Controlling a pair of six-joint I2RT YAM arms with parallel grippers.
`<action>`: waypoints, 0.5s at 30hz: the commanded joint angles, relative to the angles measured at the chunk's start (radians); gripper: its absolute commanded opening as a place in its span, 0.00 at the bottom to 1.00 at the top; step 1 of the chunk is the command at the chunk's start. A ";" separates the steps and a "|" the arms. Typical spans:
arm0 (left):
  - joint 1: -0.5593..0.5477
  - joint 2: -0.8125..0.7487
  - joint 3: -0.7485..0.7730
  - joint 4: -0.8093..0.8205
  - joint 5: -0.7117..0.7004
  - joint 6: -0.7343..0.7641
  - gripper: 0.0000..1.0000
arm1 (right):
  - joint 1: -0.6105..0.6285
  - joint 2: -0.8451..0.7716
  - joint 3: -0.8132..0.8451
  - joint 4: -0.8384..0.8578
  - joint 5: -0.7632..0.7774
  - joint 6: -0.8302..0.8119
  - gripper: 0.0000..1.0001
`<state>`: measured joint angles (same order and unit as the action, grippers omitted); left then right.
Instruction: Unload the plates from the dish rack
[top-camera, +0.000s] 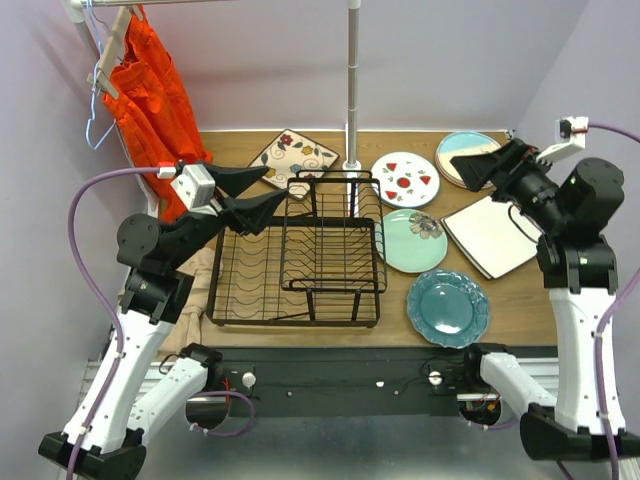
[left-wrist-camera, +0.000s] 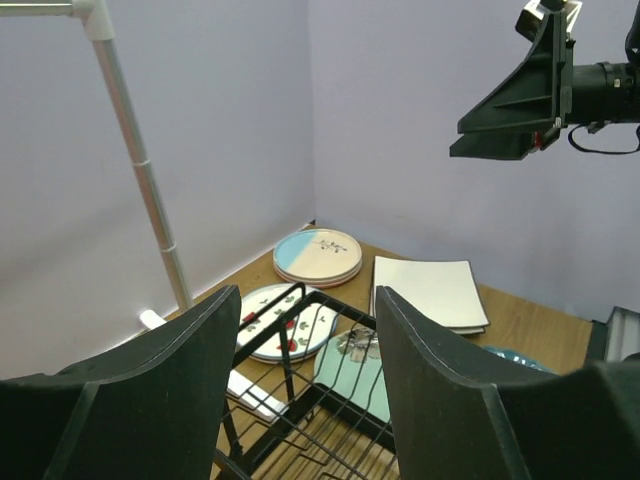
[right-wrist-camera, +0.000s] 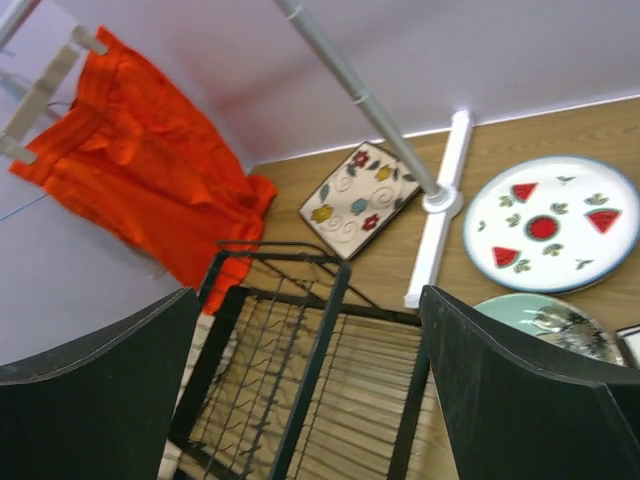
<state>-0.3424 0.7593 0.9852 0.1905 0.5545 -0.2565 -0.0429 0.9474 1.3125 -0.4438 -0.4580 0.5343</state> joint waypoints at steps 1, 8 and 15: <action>0.003 -0.047 -0.016 -0.028 0.071 -0.050 0.65 | 0.011 -0.041 -0.096 0.034 -0.123 0.078 1.00; 0.003 -0.090 -0.023 0.003 0.099 -0.128 0.65 | 0.012 -0.073 -0.098 0.042 -0.134 0.084 1.00; 0.003 -0.112 -0.022 0.007 0.097 -0.145 0.65 | 0.014 -0.075 -0.096 0.056 -0.168 0.092 1.00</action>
<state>-0.3424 0.6628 0.9661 0.1852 0.6250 -0.3721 -0.0360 0.8871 1.2171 -0.4156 -0.5735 0.6102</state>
